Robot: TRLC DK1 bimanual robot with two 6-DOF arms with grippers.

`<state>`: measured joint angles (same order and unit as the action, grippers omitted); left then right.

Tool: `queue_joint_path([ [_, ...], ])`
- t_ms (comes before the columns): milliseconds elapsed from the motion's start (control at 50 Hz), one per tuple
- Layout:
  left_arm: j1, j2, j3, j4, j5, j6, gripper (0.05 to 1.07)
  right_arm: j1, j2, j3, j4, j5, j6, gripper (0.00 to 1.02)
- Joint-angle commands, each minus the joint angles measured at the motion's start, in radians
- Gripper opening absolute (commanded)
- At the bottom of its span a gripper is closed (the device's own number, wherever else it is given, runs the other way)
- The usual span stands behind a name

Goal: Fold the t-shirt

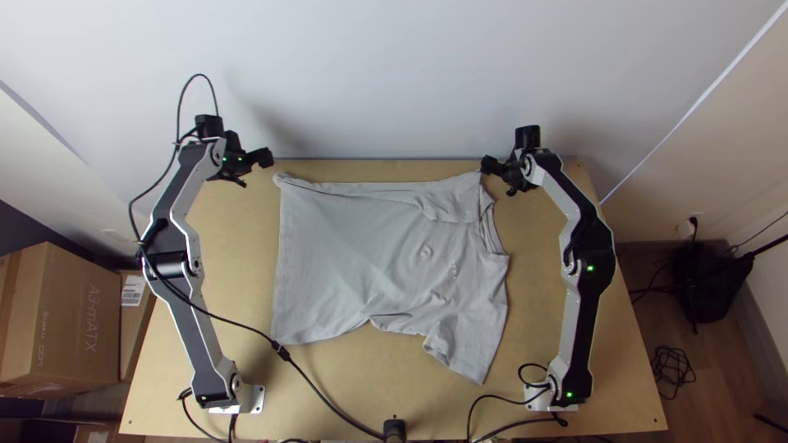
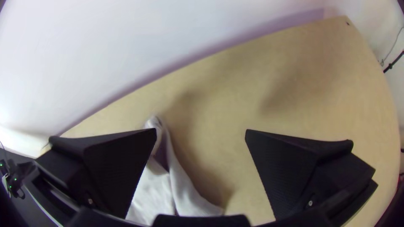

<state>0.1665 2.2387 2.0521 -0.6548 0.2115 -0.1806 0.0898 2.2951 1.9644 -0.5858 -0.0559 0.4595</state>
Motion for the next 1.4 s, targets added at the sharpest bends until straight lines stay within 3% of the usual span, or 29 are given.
queue_joint_path([
  [0,0.018,-0.097,0.036,-0.08,-0.008,-0.02,1.03,-0.024,-0.14,0.002,-0.12,0.011,-0.012,0.99],
  [80,0.022,-0.156,0.02,-0.158,-0.003,0.0,1.03,-0.038,-0.201,0.021,-0.29,0.01,-0.018,0.99],
  [260,0.028,-0.381,-0.184,-0.161,0.025,0.064,1.03,-0.099,-0.324,-0.001,-0.621,-0.01,-0.124,0.99],
  [460,0.024,-0.631,-0.394,-0.16,0.045,0.115,1.03,-0.2,-0.453,-0.19,-0.861,-0.196,-0.252,0.99],
  [620,0.018,-0.807,-0.523,-0.166,0.069,0.124,1.03,-0.22,-0.64,-0.524,-0.842,-0.24,-0.357,0.99],
  [700,0.002,-0.878,-0.573,-0.174,0.08,0.124,1.03,-0.22,-0.744,-0.676,-0.787,-0.275,-0.377,0.99],
  [880,-0.045,-0.998,-0.621,-0.233,0.08,0.119,1.03,-0.209,-0.973,-0.977,-0.542,-0.321,-0.36,0.85],
  [960,-0.064,-1.038,-0.644,-0.253,0.08,0.116,1.03,-0.191,-0.997,-1.038,-0.525,-0.329,-0.338,0.83],
  [1100,-0.073,-1.091,-0.684,-0.258,0.08,0.112,1.03,-0.154,-1.027,-1.127,-0.488,-0.337,-0.306,0.63],
  [1380,-0.073,-1.123,-0.69,-0.286,0.08,0.112,1.03,-0.116,-1.031,-1.253,-0.434,-0.337,-0.28,0.63],
])
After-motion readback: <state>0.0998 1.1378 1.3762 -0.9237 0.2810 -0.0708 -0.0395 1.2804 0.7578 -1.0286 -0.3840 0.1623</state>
